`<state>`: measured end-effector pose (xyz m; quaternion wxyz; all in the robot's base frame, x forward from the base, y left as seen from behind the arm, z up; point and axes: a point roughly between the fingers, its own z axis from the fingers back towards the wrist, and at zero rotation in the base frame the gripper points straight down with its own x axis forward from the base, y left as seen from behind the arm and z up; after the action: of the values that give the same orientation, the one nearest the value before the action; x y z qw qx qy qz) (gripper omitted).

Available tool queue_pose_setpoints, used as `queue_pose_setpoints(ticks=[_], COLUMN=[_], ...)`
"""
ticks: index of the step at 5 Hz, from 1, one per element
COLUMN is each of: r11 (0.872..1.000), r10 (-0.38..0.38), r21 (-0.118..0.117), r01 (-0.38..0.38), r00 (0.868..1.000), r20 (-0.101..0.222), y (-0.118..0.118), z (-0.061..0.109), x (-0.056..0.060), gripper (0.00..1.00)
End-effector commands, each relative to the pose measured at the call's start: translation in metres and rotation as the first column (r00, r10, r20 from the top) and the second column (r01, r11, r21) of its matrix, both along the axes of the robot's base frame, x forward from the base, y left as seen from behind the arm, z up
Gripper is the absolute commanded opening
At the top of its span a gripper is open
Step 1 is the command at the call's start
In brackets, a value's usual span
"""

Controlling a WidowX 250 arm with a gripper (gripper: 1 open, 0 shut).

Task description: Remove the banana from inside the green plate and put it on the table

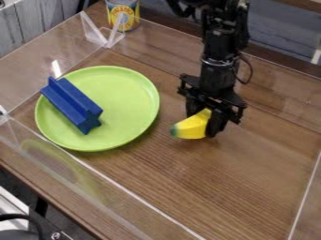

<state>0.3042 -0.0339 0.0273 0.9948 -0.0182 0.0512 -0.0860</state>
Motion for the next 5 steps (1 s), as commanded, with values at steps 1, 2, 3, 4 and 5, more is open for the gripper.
queue_pose_setpoints(ticks=[1,2,3,4,5], r11=[1.000,1.000,1.000,1.000,0.999], r10=[-0.013,-0.013,-0.007,-0.001,0.011], r21=[-0.004,-0.006,-0.012,-0.012,-0.034], r01=[0.013,0.013,0.008,0.002,-0.006], r00=[0.999,0.998,0.997,0.994,0.986], r20=[0.049,0.055,0.077,0.112,0.165], y=[-0.004,-0.004,-0.004,-0.002,0.003], z=[0.014,0.021,0.035,0.056,0.089], x=[0.009,0.008,0.008,0.009,0.010], gripper=[1.00,1.00,1.00,1.00,1.00])
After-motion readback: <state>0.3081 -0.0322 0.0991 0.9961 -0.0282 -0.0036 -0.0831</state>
